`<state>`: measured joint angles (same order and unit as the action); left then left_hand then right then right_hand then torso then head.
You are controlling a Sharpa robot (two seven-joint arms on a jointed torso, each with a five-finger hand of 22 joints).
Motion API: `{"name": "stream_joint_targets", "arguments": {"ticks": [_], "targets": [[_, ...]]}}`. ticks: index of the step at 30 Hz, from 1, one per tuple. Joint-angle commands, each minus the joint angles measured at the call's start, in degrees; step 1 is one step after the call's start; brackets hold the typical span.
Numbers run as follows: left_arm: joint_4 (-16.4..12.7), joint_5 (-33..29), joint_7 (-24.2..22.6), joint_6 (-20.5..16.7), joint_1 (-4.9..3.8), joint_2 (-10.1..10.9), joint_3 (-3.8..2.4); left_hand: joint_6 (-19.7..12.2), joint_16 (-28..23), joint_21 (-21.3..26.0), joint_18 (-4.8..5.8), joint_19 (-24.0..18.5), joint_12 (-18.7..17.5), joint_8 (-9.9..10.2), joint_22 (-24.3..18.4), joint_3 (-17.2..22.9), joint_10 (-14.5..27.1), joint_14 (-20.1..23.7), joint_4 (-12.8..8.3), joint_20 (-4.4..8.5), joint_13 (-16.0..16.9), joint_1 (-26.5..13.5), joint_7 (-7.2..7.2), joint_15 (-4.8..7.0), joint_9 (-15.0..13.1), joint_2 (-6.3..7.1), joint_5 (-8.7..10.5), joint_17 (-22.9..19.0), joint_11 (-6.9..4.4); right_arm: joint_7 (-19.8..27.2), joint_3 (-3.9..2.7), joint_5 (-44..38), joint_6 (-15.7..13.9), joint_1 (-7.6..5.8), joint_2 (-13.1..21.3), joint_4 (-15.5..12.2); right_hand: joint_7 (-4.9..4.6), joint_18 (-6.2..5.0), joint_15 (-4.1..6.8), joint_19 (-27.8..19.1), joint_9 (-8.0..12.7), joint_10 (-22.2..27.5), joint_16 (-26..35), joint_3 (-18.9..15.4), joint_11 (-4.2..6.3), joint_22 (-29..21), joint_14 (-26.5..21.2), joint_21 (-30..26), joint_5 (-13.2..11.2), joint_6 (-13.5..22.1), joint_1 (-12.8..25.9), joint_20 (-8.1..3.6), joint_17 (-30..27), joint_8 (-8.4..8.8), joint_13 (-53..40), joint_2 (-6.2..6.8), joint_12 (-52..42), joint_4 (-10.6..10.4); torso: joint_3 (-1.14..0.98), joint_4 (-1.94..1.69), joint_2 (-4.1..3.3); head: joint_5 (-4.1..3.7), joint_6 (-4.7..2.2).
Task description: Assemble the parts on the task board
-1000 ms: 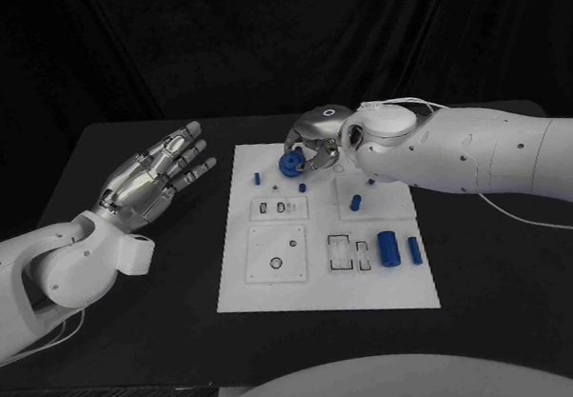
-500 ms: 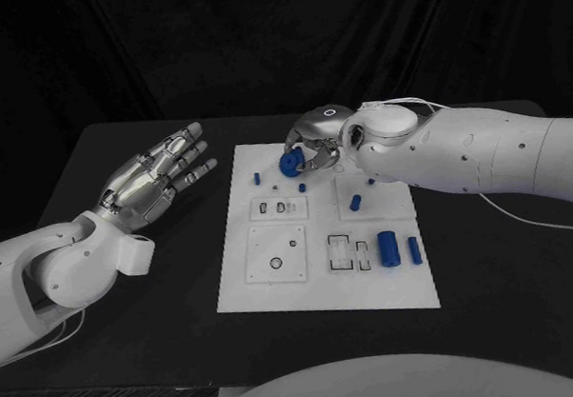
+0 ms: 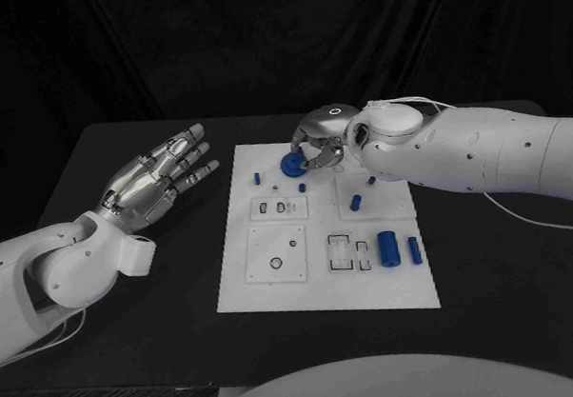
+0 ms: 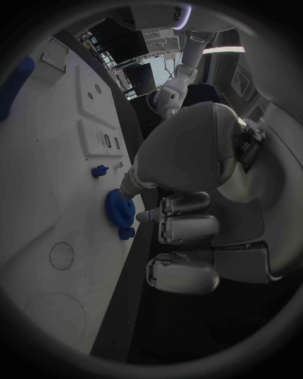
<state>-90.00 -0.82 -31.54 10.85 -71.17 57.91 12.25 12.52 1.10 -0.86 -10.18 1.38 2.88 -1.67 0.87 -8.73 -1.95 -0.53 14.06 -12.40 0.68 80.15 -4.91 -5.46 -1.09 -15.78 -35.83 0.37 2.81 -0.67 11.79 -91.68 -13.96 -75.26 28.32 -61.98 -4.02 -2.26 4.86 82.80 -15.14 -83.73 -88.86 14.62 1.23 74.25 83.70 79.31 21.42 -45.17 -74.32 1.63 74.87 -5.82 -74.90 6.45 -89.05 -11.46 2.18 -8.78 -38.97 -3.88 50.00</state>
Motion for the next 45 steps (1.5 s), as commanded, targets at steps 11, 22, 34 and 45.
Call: {"name": "stream_joint_targets", "arguments": {"ticks": [11,22,34,45], "targets": [[0.0,0.1,-0.3,1.2,0.19,-0.1,-0.05,1.1,0.7,-0.6,0.09,0.2,0.9,-1.0,0.0,3.8,0.1,-0.1,-0.5,-0.09,0.4,0.7,-0.23,-0.95,-0.9,0.17,-0.96,0.2,0.66,-1.1,-0.02,0.2,-0.3,0.14,0.9,-0.6,-0.16,-0.92,-0.37,-0.1,0.4,-6.3,-1.1,1.0,-0.17,9.7,6.3,-1.5,-0.3,-2.2,0.1,0.3,15.1,-1.05,-15.1,-1.33,-1.0,0.4,-0.02,-0.01,0.01,0.04,0.0],[0.1,0.1,-0.3,1.2,0.24,0.0,-0.05,1.2,0.7,-0.6,0.1,0.2,0.9,-1.0,0.0,3.9,0.1,-0.1,-0.5,-0.1,0.4,0.8,-0.26,-0.97,-0.9,0.15,-0.97,0.2,0.68,1.5,-0.02,0.2,-2.7,0.14,1.4,-1.1,1.36,-1.11,0.32,-0.3,1.6,-6.3,-1.1,1.8,0.9,9.7,6.3,-2.4,0.5,3.4,-0.9,-0.09,15.1,1.54,-15.1,-0.48,-1.0,2.6,0.01,-0.03,-0.01,0.06,0.0],[0.1,0.1,-0.2,1.2,0.25,-0.1,-0.05,1.2,0.8,-0.6,0.1,0.2,1.0,-1.0,0.1,4.0,0.1,-0.1,-0.5,-0.1,0.4,0.8,-0.27,-1.0,-0.9,0.13,-0.98,0.2,0.71,2.0,-0.02,0.2,-0.4,0.28,0.5,-0.6,3.08,-1.62,1.75,-1.5,6.8,-6.3,0.9,2.3,2.55,8.8,5.4,-5.1,-0.2,16.3,-0.8,-1.5,11.9,2.73,-15.1,-0.45,-1.0,3.7,0.02,0.03,0.01,0.18,0.0],[0.3,0.1,-0.2,1.4,0.27,-0.3,-0.05,1.2,0.8,-0.6,0.12,0.3,0.9,-1.0,0.1,4.2,0.1,-0.1,-0.6,-0.13,0.4,0.9,-0.33,-1.06,-0.9,0.09,-1.03,0.2,0.75,1.5,-0.02,0.2,1.4,0.66,-0.5,0.5,2.22,-1.38,1.47,-0.8,5.8,-6.3,0.5,2.2,2.02,9.3,5.7,-4.4,-0.5,9.8,-0.2,-1.41,12.6,1.33,-15.1,-0.71,-1.0,3.7,0.04,-0.13,-0.02,-0.17,0.0]]}}
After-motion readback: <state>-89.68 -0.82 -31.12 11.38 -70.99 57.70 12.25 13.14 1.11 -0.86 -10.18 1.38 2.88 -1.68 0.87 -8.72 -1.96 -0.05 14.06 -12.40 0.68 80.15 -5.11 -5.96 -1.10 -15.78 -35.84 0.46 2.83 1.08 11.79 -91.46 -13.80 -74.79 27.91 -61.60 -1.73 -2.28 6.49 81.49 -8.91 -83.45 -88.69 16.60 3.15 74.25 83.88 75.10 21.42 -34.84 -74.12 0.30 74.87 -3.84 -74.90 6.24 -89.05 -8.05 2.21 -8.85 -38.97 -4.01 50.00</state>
